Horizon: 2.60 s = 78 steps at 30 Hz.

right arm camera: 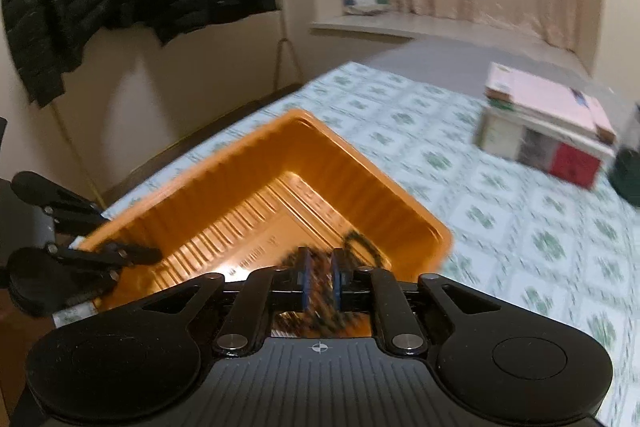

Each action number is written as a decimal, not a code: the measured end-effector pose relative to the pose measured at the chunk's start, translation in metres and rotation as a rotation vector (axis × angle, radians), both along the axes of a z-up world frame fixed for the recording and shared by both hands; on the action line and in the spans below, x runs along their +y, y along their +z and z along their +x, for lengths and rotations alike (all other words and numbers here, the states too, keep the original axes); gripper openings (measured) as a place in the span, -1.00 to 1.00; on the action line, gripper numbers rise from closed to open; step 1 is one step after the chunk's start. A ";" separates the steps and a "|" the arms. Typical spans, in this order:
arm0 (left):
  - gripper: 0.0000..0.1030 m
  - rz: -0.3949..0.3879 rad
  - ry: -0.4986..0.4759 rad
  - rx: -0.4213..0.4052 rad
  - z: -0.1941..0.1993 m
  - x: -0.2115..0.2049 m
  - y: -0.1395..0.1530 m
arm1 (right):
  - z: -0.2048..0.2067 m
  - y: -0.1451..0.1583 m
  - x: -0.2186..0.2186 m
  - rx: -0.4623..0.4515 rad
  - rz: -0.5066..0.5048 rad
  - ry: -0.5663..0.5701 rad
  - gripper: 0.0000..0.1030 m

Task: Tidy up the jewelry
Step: 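Lower the red bead bracelet into the orange tray and open the right gripper, then set the orange tray down on the table and open the left gripper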

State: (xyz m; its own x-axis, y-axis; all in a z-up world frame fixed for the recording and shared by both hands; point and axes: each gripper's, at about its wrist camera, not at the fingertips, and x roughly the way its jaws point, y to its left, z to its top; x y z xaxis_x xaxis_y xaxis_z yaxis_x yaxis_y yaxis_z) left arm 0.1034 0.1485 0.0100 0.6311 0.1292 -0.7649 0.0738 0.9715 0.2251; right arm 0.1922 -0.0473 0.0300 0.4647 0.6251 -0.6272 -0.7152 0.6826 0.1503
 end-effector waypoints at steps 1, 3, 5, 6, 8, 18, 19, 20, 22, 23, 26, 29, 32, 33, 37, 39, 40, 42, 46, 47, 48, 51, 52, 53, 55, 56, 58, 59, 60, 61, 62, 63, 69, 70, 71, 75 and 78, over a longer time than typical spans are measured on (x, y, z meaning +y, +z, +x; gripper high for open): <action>-0.93 -0.005 0.002 -0.001 0.000 0.001 -0.001 | -0.002 -0.003 -0.006 0.011 0.001 -0.016 -0.56; -0.93 -0.018 0.006 0.000 0.000 0.003 -0.002 | -0.008 -0.008 -0.018 0.031 0.004 -0.041 -0.35; -0.93 -0.035 0.011 -0.001 0.000 0.006 -0.002 | -0.015 -0.013 -0.029 0.049 0.018 -0.074 -0.30; -0.93 -0.046 0.014 -0.001 0.000 0.008 -0.003 | -0.019 -0.015 -0.034 0.060 0.026 -0.089 -0.28; -0.93 -0.067 0.020 -0.001 -0.001 0.012 -0.005 | -0.026 -0.018 -0.043 0.083 0.045 -0.123 -0.24; -0.93 -0.183 0.046 -0.001 -0.004 0.035 -0.020 | -0.055 -0.033 -0.067 0.157 0.044 -0.218 -0.15; -0.92 -0.198 0.052 -0.001 -0.004 0.038 -0.021 | -0.056 -0.034 -0.069 0.162 0.045 -0.225 -0.15; -0.91 -0.211 0.057 -0.004 -0.005 0.040 -0.023 | -0.058 -0.035 -0.069 0.167 0.046 -0.231 -0.14; -0.89 -0.229 0.070 -0.007 -0.006 0.044 -0.026 | -0.060 -0.036 -0.069 0.174 0.045 -0.240 -0.14; -0.88 -0.236 0.077 -0.004 -0.006 0.046 -0.029 | -0.061 -0.036 -0.070 0.175 0.044 -0.244 -0.14; -0.85 -0.270 0.097 -0.002 -0.008 0.052 -0.035 | -0.063 -0.037 -0.069 0.179 0.042 -0.256 -0.13; -0.83 -0.318 0.112 -0.025 -0.012 0.060 -0.035 | -0.064 -0.039 -0.070 0.190 0.041 -0.270 -0.12; -0.63 -0.345 0.130 -0.051 -0.017 0.066 -0.033 | -0.066 -0.038 -0.072 0.214 0.056 -0.282 -0.12; -0.57 -0.346 0.142 -0.065 -0.020 0.068 -0.032 | -0.067 -0.038 -0.073 0.215 0.060 -0.284 -0.12; -0.32 -0.372 0.166 -0.092 -0.029 0.075 -0.022 | -0.070 -0.034 -0.073 0.205 0.065 -0.283 -0.11; -0.22 -0.360 0.172 -0.106 -0.034 0.075 -0.016 | -0.072 -0.033 -0.074 0.201 0.067 -0.286 -0.10; -0.17 -0.356 0.177 -0.110 -0.037 0.074 -0.013 | -0.073 -0.032 -0.075 0.199 0.067 -0.288 -0.10; -0.04 -0.349 0.190 -0.121 -0.042 0.074 -0.007 | -0.075 -0.031 -0.075 0.198 0.069 -0.293 -0.09; 0.35 -0.333 0.217 -0.145 -0.052 0.071 0.002 | -0.080 -0.029 -0.079 0.195 0.073 -0.302 -0.08; 0.41 -0.325 0.225 -0.143 -0.054 0.070 0.003 | -0.081 -0.029 -0.081 0.194 0.074 -0.306 -0.07; 0.44 -0.317 0.240 -0.141 -0.057 0.069 0.005 | -0.082 -0.028 -0.083 0.193 0.073 -0.311 -0.06; 0.62 -0.321 0.261 -0.143 -0.063 0.067 0.007 | -0.086 -0.026 -0.089 0.185 0.064 -0.336 0.05; 0.71 -0.322 0.268 -0.144 -0.066 0.066 0.008 | -0.088 -0.025 -0.092 0.183 0.061 -0.347 0.08; 0.78 -0.321 0.271 -0.144 -0.068 0.064 0.009 | -0.089 -0.025 -0.095 0.183 0.058 -0.356 0.15; 0.90 -0.311 0.272 -0.152 -0.074 0.058 0.011 | -0.092 -0.025 -0.101 0.181 0.052 -0.372 0.24; 0.99 -0.305 0.273 -0.163 -0.077 0.055 0.012 | -0.094 -0.024 -0.103 0.178 0.047 -0.380 0.30; 0.99 -0.293 0.269 -0.183 -0.084 0.047 0.015 | -0.098 -0.023 -0.108 0.171 0.038 -0.396 0.39; 0.99 -0.291 0.269 -0.189 -0.087 0.043 0.015 | -0.101 -0.023 -0.110 0.168 0.033 -0.402 0.42; 0.99 -0.298 0.266 -0.193 -0.090 0.038 0.015 | -0.103 -0.023 -0.112 0.165 0.027 -0.407 0.44; 0.99 -0.308 0.249 -0.194 -0.092 0.033 0.015 | -0.105 -0.022 -0.113 0.162 0.020 -0.412 0.44; 0.99 -0.311 0.234 -0.192 -0.094 0.027 0.015 | -0.107 -0.022 -0.114 0.162 0.012 -0.418 0.45; 0.99 -0.307 0.226 -0.188 -0.095 0.021 0.014 | -0.109 -0.022 -0.116 0.164 0.003 -0.423 0.46; 0.99 -0.327 0.181 -0.150 -0.101 -0.021 0.007 | -0.125 -0.024 -0.121 0.177 -0.020 -0.453 0.47; 0.99 -0.337 0.178 -0.143 -0.102 -0.026 0.006 | -0.127 -0.024 -0.122 0.181 -0.021 -0.459 0.47; 0.99 -0.347 0.172 -0.136 -0.102 -0.031 0.004 | -0.130 -0.024 -0.124 0.183 -0.024 -0.464 0.47; 0.99 -0.352 0.171 -0.102 -0.101 -0.051 0.000 | -0.141 -0.029 -0.123 0.190 -0.063 -0.466 0.48; 0.99 -0.336 0.162 -0.079 -0.099 -0.067 -0.003 | -0.147 -0.035 -0.124 0.212 -0.067 -0.478 0.48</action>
State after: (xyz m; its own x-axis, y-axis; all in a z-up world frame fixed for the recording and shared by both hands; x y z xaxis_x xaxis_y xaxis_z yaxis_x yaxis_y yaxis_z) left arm 0.0044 0.0815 0.0069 0.6814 -0.0177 -0.7317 -0.0919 0.9897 -0.1096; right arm 0.0450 -0.1713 -0.0051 0.5469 0.3300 -0.7694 -0.2804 0.9382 0.2030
